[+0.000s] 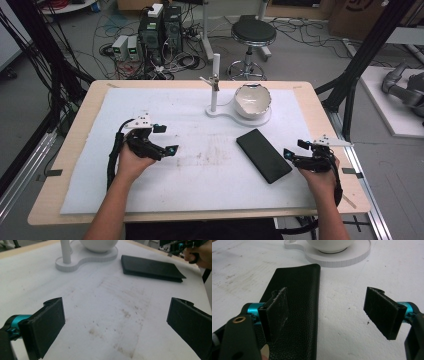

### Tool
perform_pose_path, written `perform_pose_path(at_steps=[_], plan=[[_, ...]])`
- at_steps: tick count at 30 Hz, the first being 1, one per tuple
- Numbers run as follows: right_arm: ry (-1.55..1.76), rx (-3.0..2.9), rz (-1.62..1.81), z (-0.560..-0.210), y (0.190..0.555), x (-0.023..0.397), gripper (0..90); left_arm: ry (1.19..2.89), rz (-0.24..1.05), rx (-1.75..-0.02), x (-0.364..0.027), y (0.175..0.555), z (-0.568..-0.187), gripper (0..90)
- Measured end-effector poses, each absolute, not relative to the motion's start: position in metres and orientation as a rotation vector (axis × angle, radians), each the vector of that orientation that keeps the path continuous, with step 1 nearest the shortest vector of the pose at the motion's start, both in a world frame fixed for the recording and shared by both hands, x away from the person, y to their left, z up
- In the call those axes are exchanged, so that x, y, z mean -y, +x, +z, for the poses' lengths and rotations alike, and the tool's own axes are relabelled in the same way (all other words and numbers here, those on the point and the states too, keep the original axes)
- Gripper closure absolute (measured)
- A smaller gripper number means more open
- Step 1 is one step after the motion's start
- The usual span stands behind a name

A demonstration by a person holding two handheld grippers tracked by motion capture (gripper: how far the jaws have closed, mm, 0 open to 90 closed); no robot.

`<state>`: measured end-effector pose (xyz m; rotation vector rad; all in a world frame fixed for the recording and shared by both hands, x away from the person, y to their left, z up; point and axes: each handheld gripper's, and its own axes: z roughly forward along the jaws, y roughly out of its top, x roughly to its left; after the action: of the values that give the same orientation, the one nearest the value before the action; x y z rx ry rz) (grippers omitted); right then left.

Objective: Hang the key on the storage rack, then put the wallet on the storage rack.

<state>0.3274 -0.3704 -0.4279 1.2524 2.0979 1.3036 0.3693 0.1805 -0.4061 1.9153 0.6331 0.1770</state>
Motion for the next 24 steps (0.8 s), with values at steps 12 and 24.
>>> perform_pose_path(at_steps=[12,24], plan=[[1.253,-2.139,1.28,-0.4299,0.3279,0.3646,21.1,1.848,0.169,-0.617,-0.1871,0.3718,-0.4054,1.6],[1.251,-2.206,1.246,-0.4346,0.3301,0.3615,21.1,1.845,0.114,-0.602,-0.1857,0.3708,-0.405,1.7]])
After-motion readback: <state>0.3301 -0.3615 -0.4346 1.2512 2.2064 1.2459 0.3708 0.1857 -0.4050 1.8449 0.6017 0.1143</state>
